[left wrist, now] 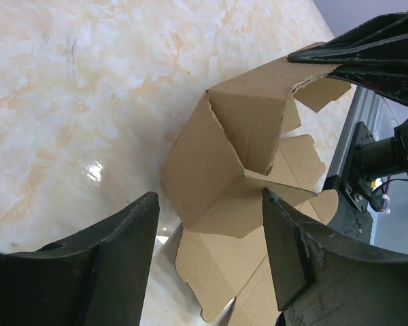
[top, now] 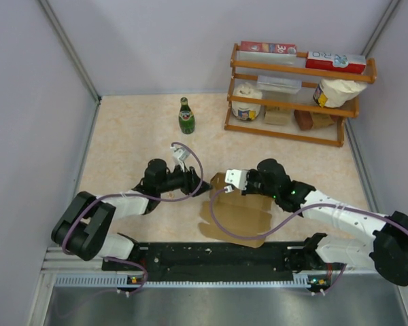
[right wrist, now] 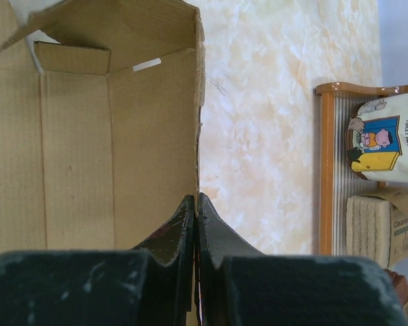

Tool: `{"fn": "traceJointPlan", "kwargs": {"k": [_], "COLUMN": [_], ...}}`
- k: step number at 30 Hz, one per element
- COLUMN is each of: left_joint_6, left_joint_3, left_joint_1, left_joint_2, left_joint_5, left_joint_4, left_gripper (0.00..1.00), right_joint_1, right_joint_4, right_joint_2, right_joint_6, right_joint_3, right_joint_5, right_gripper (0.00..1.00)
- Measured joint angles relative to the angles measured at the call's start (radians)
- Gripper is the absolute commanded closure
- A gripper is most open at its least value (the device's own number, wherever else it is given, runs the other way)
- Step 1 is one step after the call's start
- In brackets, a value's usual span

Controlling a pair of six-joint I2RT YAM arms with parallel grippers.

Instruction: Fold the paper box

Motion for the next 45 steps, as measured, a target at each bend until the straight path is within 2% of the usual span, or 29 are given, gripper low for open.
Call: {"fn": "traceJointPlan", "kwargs": {"k": [13,25,33,39,42,45], "left_joint_6": [0.018,0.048,0.051,0.035,0.018,0.008], "left_joint_3": [-0.01,-0.009,-0.005,-0.005,0.005,0.038], "left_joint_1": [-0.032,-0.038,-0.045,-0.035,0.01,0.078], "left_joint_2": [0.027,0.093,0.105,-0.083,-0.216,-0.263], "left_joint_5": [0.014,-0.016,-0.006,0.014,-0.004,-0.065], "left_joint_4": [0.079,0.097,0.107,0.078,0.064,0.037], "left_gripper": [0.33,0.33,0.33,0.31,0.28,0.28], "right_joint_1": [0.0,0.018,0.034,0.035,0.035,0.035], "right_joint_4": [0.123,0.254,0.319,0.321,0.32,0.32], "right_joint_2": [0.006,0.102,0.114,0.114,0.114,0.114], "right_joint_6": [-0.115,-0.271,-0.306,-0.303,-0.297,-0.291], "right_joint_3": [-0.042,-0.087,-0.113,-0.113,-0.113,-0.113], "right_joint_5": [0.045,0.135,0.17,0.175,0.175,0.175], "right_gripper": [1.0,1.0,1.0,1.0,1.0,1.0]}}
